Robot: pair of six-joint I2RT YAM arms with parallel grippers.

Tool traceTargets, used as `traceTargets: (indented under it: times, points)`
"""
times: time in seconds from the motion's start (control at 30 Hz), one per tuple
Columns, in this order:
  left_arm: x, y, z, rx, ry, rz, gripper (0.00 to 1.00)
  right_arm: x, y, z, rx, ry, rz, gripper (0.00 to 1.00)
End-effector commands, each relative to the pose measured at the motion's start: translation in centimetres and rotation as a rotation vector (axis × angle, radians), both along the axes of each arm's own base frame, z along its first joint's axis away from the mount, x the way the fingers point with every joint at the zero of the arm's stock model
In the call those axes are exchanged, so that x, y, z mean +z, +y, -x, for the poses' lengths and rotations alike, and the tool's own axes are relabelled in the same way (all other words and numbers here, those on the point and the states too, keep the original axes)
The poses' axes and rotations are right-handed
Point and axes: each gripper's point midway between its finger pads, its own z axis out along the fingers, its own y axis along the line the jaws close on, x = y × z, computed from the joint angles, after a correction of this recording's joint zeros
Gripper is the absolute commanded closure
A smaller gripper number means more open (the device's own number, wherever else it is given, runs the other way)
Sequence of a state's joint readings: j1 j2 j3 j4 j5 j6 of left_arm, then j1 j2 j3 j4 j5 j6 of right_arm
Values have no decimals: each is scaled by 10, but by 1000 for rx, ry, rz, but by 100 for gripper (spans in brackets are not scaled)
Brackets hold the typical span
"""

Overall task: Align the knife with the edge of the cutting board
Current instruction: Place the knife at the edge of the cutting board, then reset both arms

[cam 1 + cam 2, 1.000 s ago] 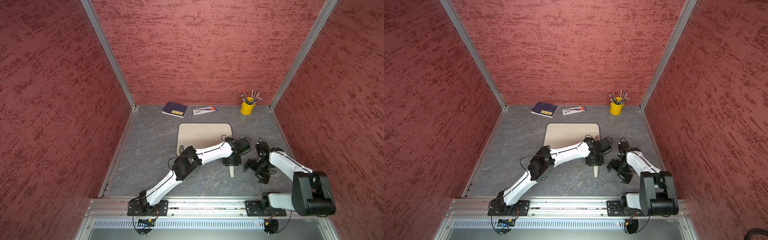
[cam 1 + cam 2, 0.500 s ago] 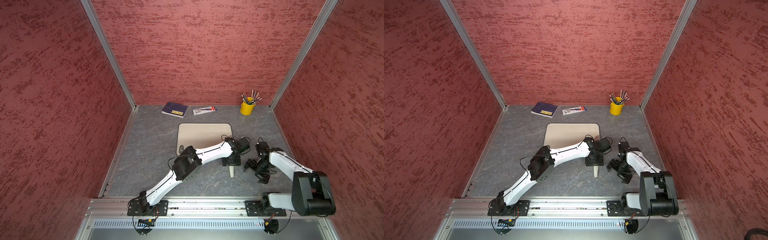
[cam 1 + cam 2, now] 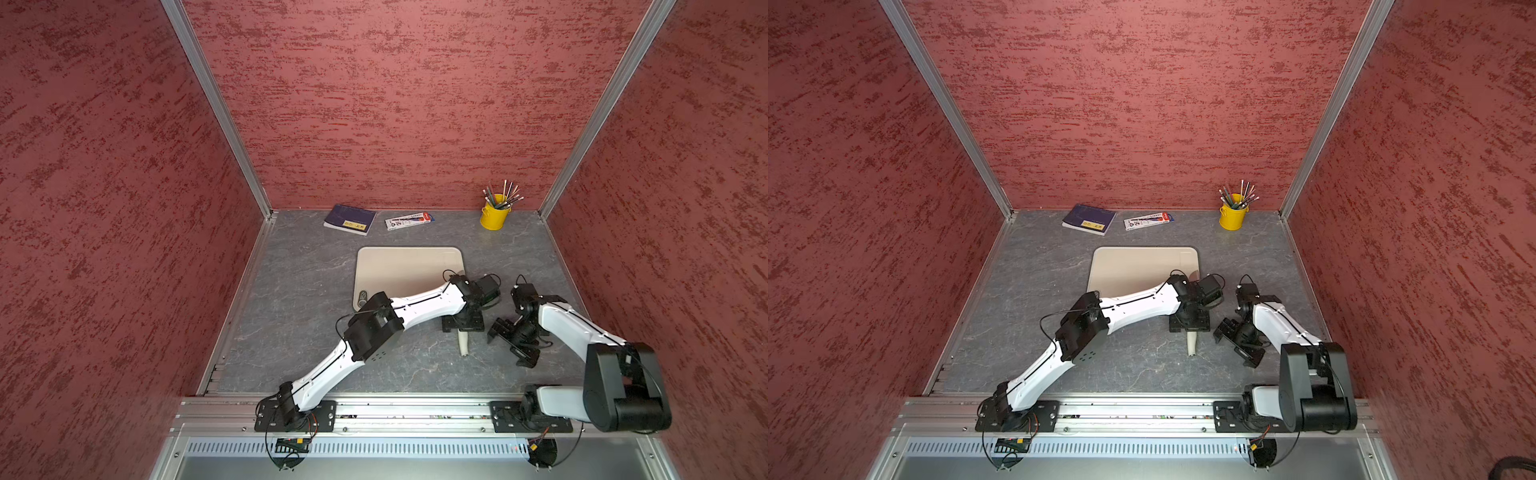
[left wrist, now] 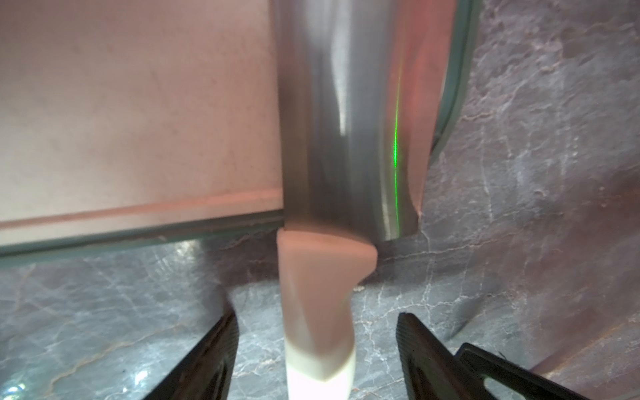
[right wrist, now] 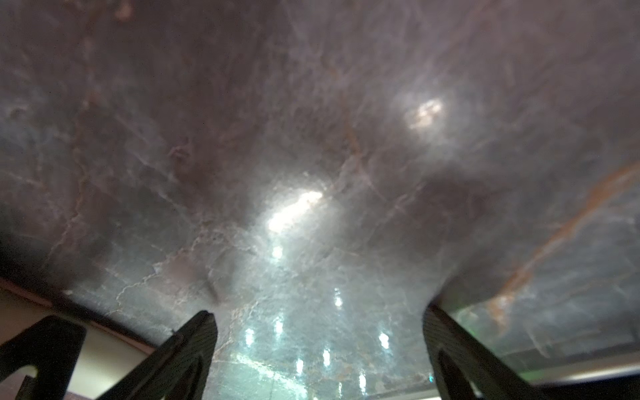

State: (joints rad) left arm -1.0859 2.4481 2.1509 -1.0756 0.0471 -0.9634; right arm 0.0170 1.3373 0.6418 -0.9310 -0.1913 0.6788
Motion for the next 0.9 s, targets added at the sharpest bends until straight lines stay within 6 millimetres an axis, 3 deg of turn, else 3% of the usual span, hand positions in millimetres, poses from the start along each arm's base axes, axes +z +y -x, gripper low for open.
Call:
traceTargets:
  times: [0.0,0.33,0.43,0.53,0.63,0.73,0.8,0.87]
  points:
    - [17,-4,-14,3,-45,37,23,-1,2,-1,10,-10,-9,2]
    - [62,-5,-25,25,-106,112,23,-1,1,-1,6,-12,-1,2]
    - [88,-2,-30,17,-149,139,23,-1,0,-1,4,-13,5,2]
    - [121,17,-40,16,-215,137,22,-1,-2,0,-3,-11,13,2]
    - [154,57,-55,36,-306,99,21,1,-4,0,-6,-13,27,2]
    - [181,118,-69,104,-396,78,20,8,-5,-6,-27,-23,34,2]
    - [196,171,-77,189,-458,89,18,17,-5,-20,-51,-60,37,2]
    - [194,228,-78,293,-488,90,15,27,-8,-34,-75,-101,55,2]
